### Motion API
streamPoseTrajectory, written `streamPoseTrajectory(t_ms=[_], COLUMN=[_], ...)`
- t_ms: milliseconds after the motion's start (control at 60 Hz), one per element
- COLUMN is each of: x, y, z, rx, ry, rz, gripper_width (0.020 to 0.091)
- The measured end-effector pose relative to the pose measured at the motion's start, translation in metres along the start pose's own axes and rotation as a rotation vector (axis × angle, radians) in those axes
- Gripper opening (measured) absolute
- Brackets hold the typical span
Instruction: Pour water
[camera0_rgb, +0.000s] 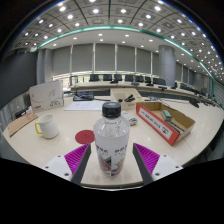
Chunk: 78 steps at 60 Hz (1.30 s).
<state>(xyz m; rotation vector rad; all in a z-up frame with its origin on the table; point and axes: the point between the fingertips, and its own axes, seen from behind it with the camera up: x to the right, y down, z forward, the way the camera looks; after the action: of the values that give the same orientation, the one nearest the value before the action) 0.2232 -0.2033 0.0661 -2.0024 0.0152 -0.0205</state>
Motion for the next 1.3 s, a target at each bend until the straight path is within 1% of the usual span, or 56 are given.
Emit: streamPoseTrajectory(t_ms=[33, 67, 150, 183, 233, 283, 400, 467, 483, 600, 767, 833, 983, 1150, 1300], x=[-0.002, -0.008, -0.011, -0.005, -0.009, -0.011, -0.014, -0.012, -0.012, -0.015, -0.026, -0.037, -0.075, -0.118, -0.157], y=[0.0, 0.001, 0.002, -0.003, -0.003, -0.005, -0.006, -0.009, -0.01, -0.027, -0.082, -0.102, -0.146, -0.168, -0.169], z=[0.009, 0.016, 0.032, 0.038, 0.04, 0.04, 0.042, 0.041, 0.04, 0.037, 0.034, 0.036, 0.053, 0.079, 0.099], rx=[0.009, 0.017, 0.033, 0.055, 0.072, 0.086, 0.072, 0.063, 0.06, 0.048, 0.072, 0.075, 0.107, 0.129, 0.161], ry=[-0.01, -0.022, -0.027, -0.023, -0.028, -0.028, -0.006, 0.023, 0.031, 0.068, 0.162, 0.215, 0.299, 0.384, 0.424], rz=[0.007, 0.013, 0.02, 0.02, 0.029, 0.02, -0.002, -0.047, -0.064, -0.156, -0.383, -0.519, -0.856, -1.245, -1.538], gripper_width=[0.0851, 0.0816, 0.0662, 0.0571, 0.0562, 0.0531, 0.0454, 0.043, 0.0413, 0.0413, 0.0414, 0.0414, 0.041, 0.0409, 0.0408])
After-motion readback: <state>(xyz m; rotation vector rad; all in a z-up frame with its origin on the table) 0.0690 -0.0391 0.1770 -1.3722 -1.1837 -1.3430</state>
